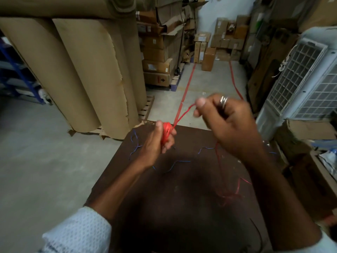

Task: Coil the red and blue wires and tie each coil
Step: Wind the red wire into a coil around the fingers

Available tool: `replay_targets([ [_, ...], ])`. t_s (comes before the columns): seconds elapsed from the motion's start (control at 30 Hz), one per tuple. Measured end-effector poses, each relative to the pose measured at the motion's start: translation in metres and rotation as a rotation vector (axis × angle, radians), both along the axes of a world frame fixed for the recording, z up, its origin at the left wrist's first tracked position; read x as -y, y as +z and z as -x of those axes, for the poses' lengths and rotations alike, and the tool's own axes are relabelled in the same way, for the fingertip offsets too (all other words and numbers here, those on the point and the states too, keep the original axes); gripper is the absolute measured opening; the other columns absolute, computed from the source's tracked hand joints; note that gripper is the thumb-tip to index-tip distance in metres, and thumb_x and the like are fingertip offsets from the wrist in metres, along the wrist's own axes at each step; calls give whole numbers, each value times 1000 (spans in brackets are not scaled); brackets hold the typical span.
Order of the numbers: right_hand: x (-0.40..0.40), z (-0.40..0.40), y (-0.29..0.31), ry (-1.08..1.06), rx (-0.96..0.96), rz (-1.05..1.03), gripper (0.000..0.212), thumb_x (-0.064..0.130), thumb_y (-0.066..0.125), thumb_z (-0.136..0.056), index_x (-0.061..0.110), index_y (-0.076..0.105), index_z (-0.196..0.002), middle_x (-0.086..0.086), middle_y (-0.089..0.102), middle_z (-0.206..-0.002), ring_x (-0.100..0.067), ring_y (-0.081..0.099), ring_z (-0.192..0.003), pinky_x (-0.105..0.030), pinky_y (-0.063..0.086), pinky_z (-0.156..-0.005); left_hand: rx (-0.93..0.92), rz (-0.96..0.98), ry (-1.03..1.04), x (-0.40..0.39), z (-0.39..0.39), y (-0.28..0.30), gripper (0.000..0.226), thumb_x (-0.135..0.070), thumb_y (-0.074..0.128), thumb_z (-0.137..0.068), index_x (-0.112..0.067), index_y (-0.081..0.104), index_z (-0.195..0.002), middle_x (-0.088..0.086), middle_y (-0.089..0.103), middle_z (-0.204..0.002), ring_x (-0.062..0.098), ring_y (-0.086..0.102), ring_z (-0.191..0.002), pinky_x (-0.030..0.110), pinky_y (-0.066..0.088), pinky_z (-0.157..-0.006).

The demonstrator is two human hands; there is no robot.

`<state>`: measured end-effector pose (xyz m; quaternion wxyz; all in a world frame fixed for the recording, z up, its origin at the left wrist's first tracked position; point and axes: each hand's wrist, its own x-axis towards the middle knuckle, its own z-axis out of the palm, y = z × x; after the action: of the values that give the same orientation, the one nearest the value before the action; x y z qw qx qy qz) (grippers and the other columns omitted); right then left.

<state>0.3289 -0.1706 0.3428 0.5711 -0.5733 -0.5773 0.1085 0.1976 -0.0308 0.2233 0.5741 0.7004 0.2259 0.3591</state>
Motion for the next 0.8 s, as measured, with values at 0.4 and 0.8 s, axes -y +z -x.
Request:
replay_targets([
  [0.4, -106, -55, -87, -176, -33, 149, 31, 24, 56, -101, 17, 68, -74, 14, 51, -53, 6, 50, -52, -25, 37, -59, 244, 176, -231, 35, -6, 45, 66, -56, 2, -95, -11, 49, -86, 5, 30, -54, 11, 22, -44, 24, 22, -45],
  [0.8, -7, 59, -136, 227, -207, 448, 33, 20, 45, -107, 1, 68, -93, 2, 54, -52, 0, 47, -41, -12, 36, -49, 302, 171, 117, -31, -4, 36, 58, -58, 12, -95, -14, 50, -93, -5, 46, -54, 11, 36, -44, 24, 31, -47],
])
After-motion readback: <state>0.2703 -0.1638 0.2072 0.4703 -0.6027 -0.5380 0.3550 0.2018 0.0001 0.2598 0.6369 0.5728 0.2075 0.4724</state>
